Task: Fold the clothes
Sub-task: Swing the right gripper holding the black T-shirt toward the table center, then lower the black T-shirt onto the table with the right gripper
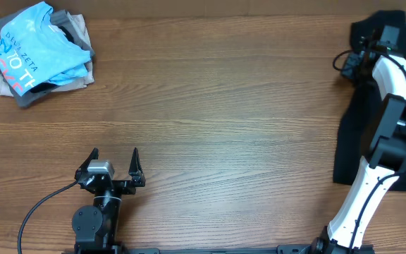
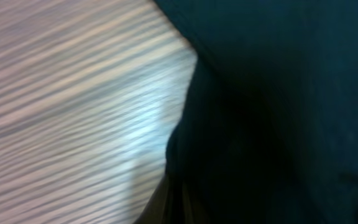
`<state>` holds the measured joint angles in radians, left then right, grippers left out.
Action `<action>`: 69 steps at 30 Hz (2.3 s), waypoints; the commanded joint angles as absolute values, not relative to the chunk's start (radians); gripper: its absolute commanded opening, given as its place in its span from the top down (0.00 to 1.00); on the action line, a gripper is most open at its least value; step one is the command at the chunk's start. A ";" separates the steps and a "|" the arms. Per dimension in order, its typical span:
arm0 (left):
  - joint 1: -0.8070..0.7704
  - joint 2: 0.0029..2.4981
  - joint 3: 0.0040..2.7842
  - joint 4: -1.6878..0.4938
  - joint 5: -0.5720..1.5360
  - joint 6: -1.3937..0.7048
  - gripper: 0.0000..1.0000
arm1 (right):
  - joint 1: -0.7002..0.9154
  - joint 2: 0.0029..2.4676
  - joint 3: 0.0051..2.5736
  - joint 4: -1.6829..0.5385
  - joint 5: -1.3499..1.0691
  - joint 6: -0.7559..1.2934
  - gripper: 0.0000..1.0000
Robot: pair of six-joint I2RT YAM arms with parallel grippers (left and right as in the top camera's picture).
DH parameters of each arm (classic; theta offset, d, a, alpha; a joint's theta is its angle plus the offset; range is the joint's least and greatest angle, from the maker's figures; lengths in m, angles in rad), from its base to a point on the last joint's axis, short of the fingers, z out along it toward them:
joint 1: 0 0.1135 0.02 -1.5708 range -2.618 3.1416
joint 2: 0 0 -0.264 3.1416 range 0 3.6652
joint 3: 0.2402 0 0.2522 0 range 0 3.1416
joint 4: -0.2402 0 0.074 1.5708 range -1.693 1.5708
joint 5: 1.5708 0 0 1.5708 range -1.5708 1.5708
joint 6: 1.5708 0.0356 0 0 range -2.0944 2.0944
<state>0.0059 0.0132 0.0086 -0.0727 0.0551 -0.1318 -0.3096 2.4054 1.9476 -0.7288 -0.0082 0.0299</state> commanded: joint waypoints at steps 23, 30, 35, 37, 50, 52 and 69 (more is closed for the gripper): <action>0.001 0.005 0.005 -0.074 0.052 -0.128 0.00 | 0.418 2.418 2.128 -0.899 -0.612 0.115 0.96; 0.001 0.005 0.005 -0.074 0.052 -0.128 0.00 | 0.604 2.418 2.128 -0.887 -0.596 0.141 0.96; 0.001 0.005 0.005 -0.074 0.052 -0.128 0.00 | 0.677 2.418 2.128 -0.893 -0.551 0.157 0.67; 0.001 0.005 0.005 -0.074 0.052 -0.128 0.00 | 0.685 2.418 2.129 -0.900 -0.550 0.157 0.63; 0.001 0.005 0.005 -0.074 0.052 -0.128 0.00 | 0.513 2.272 2.130 -0.901 -0.463 0.147 0.00; 0.001 0.005 0.005 -0.074 0.052 -0.128 0.00 | 0.464 2.273 2.128 -0.868 -0.460 0.096 0.00; 0.001 0.005 0.005 -0.074 0.052 -0.128 0.00 | 0.425 2.416 2.105 -0.695 -0.494 0.074 0.16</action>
